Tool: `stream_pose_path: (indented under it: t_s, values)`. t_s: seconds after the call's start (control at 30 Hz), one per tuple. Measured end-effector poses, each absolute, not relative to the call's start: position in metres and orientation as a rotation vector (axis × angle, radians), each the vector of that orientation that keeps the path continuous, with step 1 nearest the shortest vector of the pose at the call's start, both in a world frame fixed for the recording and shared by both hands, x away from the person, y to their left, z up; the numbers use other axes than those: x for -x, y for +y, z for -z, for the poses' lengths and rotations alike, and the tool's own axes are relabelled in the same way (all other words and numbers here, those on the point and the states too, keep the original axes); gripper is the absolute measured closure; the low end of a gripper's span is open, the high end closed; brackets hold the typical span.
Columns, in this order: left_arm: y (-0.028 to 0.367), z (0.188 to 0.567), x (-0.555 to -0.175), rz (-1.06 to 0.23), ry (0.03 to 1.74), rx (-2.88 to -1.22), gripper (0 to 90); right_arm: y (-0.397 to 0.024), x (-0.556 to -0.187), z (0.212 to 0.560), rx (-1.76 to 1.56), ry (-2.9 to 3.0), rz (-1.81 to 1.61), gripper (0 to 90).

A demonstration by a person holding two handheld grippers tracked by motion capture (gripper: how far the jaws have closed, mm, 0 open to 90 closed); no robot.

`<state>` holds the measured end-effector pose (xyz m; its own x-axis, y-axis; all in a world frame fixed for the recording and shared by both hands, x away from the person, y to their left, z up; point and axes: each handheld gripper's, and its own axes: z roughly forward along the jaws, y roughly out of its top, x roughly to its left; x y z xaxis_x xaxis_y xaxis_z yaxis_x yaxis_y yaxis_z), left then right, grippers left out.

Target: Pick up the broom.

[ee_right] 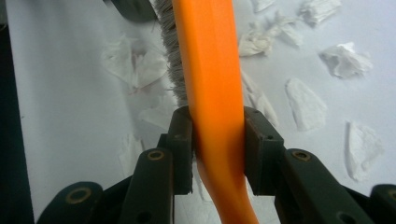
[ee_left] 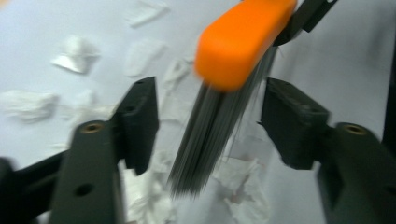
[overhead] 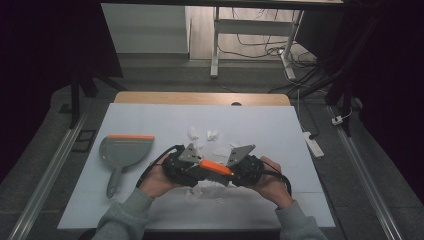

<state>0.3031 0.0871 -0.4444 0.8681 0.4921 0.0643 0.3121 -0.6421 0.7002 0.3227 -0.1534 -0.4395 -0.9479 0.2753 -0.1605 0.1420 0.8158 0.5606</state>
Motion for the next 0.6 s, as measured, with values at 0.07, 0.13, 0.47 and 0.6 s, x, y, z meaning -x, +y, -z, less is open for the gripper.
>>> stream_pose_path:
  t_s: [0.07, 0.13, 0.47, 0.6]
  values:
    - [0.096, 0.444, -0.301, -0.351, 0.625, -2.284, 32.7, -0.157, -0.324, 0.438, -0.349, 2.746, -0.846, 67.4]
    - [0.107, 0.445, -0.3, -0.373, 0.678, -2.264, 31.9, -0.159, -0.326, 0.437, -0.372, 2.725, -0.864, 67.5]
    - [0.158, 0.453, -0.287, -0.424, 0.865, -2.135, 33.0, -0.17, -0.329, 0.43, -0.461, 2.642, -0.931, 69.7]
    - [0.172, 0.453, -0.282, -0.445, 0.904, -2.111, 33.5, -0.176, -0.33, 0.426, -0.485, 2.619, -0.955, 69.8]
